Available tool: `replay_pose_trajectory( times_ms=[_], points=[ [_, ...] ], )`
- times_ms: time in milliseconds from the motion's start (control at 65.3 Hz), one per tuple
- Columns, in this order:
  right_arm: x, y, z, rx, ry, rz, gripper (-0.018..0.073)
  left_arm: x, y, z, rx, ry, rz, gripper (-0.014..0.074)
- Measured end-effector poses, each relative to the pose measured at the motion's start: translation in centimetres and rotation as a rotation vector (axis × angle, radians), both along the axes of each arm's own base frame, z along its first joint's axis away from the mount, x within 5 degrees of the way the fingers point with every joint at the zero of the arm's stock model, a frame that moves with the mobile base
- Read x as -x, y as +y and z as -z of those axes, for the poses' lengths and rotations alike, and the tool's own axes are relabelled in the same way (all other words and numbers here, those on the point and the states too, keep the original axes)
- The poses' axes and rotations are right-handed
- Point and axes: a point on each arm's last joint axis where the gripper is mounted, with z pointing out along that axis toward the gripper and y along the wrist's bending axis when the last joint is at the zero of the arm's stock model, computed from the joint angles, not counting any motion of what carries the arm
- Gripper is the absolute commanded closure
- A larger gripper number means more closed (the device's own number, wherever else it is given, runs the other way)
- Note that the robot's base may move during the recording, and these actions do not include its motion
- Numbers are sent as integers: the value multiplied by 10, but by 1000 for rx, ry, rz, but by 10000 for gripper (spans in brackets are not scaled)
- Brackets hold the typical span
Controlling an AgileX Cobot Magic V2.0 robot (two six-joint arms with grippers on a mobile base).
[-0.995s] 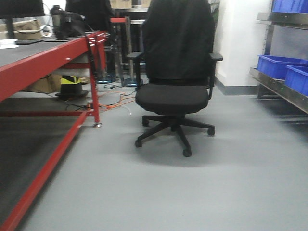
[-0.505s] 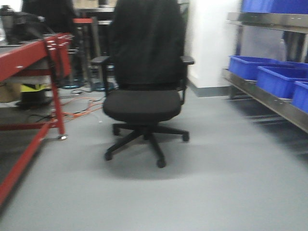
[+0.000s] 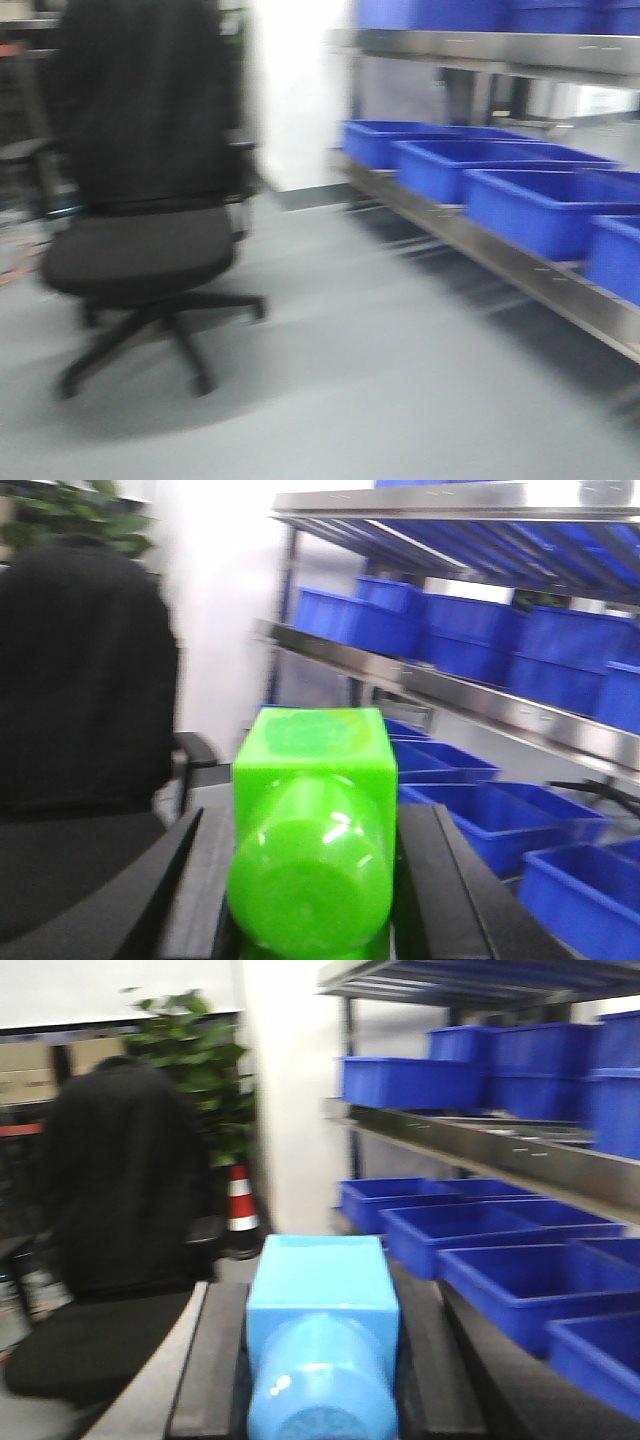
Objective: Grab block from conveyor and place in blue bin
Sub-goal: 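Drive up to the blue bins while holding both blocks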
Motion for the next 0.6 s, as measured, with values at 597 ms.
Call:
replay_pose_trajectory(
  times_ms=[597],
  points=[
    [0,0,0,0,0,0,720,0,0,0,0,0,0,707]
  ],
)
